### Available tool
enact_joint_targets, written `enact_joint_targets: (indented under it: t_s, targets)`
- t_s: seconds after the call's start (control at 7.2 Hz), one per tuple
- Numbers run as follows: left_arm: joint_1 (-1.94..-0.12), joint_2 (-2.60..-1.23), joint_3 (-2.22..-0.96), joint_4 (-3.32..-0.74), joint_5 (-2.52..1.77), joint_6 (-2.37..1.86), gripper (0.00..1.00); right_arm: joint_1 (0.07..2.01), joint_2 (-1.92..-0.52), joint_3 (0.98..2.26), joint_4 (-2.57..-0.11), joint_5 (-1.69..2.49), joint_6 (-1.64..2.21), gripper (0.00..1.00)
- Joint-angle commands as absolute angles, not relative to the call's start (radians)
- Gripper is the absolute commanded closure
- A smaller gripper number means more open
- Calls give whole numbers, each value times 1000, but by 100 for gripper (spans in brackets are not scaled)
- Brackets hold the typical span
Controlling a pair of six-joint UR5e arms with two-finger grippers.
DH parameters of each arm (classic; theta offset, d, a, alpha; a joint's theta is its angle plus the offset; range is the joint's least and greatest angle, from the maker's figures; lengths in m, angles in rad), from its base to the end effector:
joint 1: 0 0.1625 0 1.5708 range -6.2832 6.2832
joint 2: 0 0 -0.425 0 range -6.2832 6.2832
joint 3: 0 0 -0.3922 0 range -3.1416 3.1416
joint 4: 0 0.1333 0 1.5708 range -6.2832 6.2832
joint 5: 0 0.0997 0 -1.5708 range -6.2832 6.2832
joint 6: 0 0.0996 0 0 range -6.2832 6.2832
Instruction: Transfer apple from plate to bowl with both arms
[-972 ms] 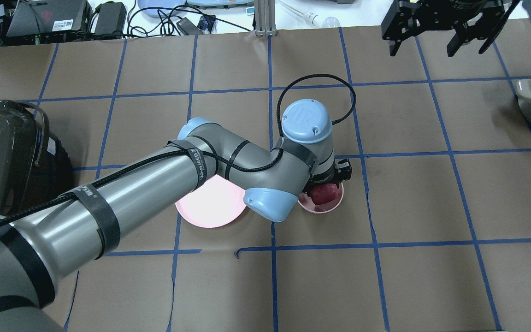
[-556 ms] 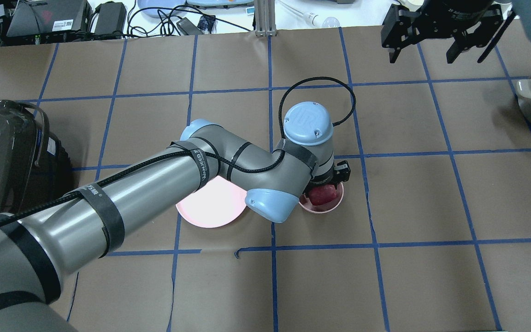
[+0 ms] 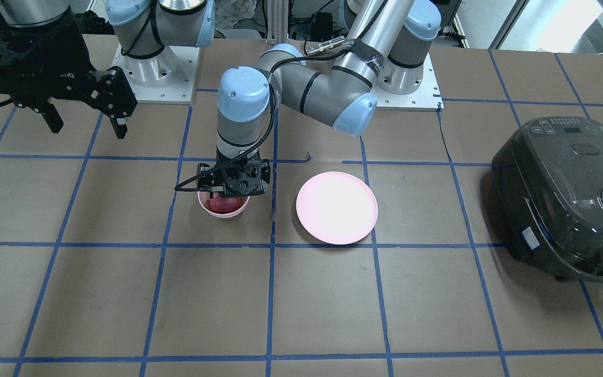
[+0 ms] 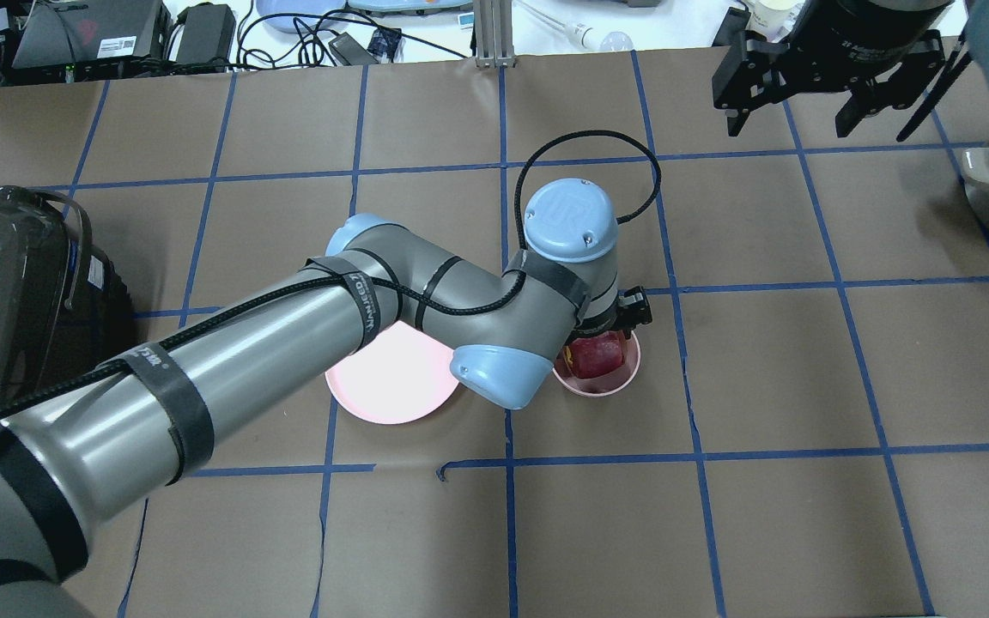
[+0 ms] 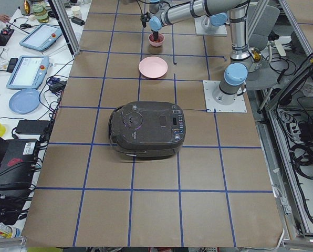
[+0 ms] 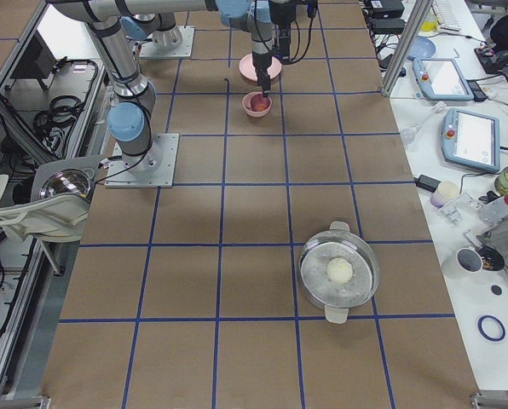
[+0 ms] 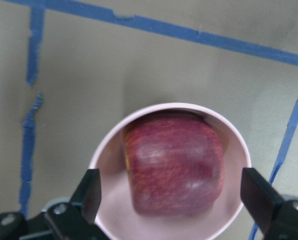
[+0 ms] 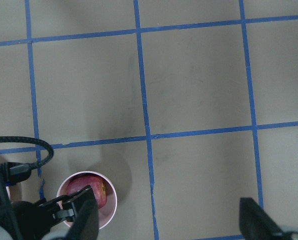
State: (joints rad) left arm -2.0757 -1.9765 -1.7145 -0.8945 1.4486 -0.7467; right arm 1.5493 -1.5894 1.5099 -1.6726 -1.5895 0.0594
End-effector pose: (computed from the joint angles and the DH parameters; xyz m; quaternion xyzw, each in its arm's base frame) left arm -0.4241 -0.4667 0.2628 0.1163 -0.9893 0.0156 0.0865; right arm 0.1207 -0.5018 0.5386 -0.0411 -0.9950 0.0907 0.0076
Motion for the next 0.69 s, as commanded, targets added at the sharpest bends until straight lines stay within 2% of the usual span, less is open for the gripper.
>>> enact_joint_targets:
  t_s: [0.0, 0.28, 0.56]
  targets:
    - [-1985, -1871, -1724, -1025, 1448, -589, 0, 1549, -1574, 1482, -1681, -1588, 60, 0]
    - [-1845, -1723, -1710, -1248, 1459, -325, 0, 1549, -1571, 1482, -1681, -1586, 60, 0]
    - [-1676, -1625, -1611, -1465, 1529, -67, 0, 1549, -1569, 1482, -1680, -1586, 60, 0]
